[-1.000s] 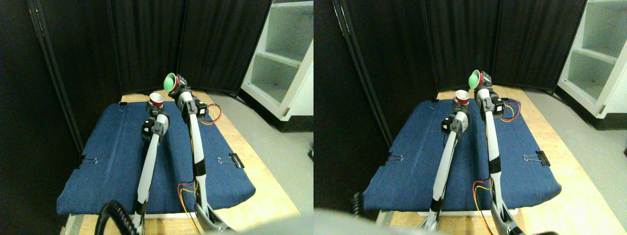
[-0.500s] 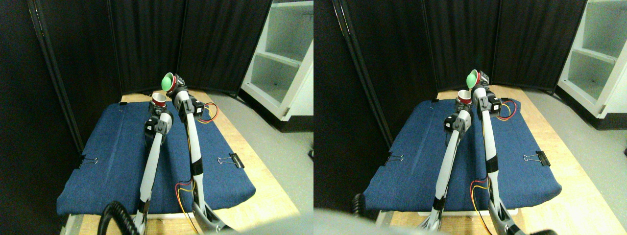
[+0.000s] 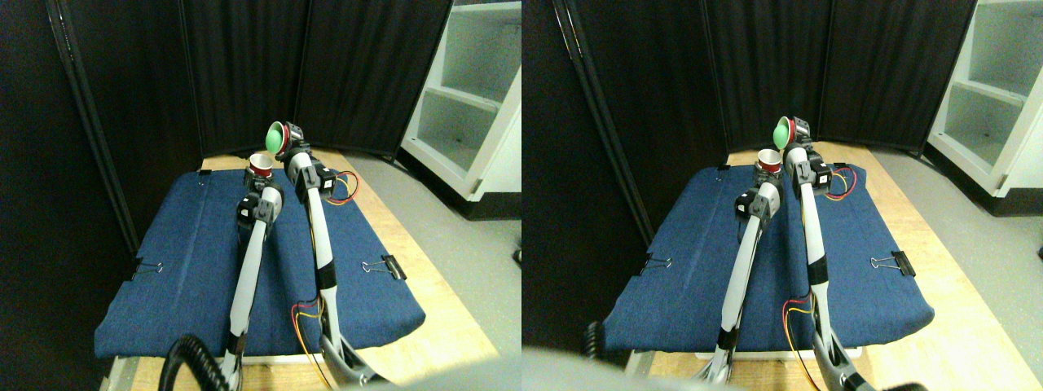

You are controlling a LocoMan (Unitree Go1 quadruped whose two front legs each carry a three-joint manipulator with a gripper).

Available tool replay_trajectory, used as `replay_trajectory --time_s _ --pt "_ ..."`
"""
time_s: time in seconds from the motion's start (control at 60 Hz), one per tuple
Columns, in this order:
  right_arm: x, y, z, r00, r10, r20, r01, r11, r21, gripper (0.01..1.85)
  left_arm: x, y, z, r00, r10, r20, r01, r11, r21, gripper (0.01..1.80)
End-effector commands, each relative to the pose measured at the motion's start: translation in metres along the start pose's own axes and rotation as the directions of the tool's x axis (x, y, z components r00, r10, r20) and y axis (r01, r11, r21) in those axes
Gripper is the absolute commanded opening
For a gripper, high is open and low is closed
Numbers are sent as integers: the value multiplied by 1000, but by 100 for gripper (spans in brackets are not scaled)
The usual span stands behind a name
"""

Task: Pour (bimanual)

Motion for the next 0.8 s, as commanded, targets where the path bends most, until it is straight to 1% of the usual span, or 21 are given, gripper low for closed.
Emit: replay_trajectory --time_s 0.017,0.083,0.1,0.15,0.25,0.317,0.367,0.483,0.567,0.65,0.717,0.783,0.8 --pt "2 2 6 999 25 25 -24 999 -49 33 2 -8 0 999 -41 5 41 999 -12 33" --pt "4 1 5 999 36 21 -35 998 -55 33 3 -8 0 999 -41 2 41 999 -12 33" --pt "5 0 5 999 47 19 -45 995 -89 33 4 -8 0 999 -41 0 41 999 -12 33" --pt "5 0 5 999 48 17 -46 994 -102 33 5 -8 -1 999 -40 1 40 999 -13 33" --pt "6 -1 5 996 80 31 -74 984 -161 33 7 -8 -1 999 -37 7 37 999 -19 33" --pt "6 0 5 997 73 34 -65 981 -183 33 8 -8 -1 999 -37 8 38 999 -19 33" --pt "7 0 5 996 88 33 -80 977 -198 33 9 -8 -2 999 -39 6 39 999 -13 33" --pt "8 -1 5 995 99 32 -89 970 -225 33 10 -7 -3 999 -36 3 36 999 -17 33" --pt "8 -1 5 995 91 28 -81 967 -241 33 11 -7 -3 999 -36 0 36 999 -20 33" --pt "9 -1 5 995 100 30 -89 960 -265 33 12 -7 -2 999 -35 0 35 999 -21 33" --pt "8 1 4 996 86 39 -71 956 -283 33 12 -8 -2 1000 -30 7 30 999 -25 33" --pt "8 1 4 994 103 45 -84 946 -314 33 12 -8 -2 1000 -30 5 30 999 -23 33" --pt "8 2 4 995 91 43 -73 946 -317 33 12 -7 -2 1000 -31 3 31 999 -24 33"
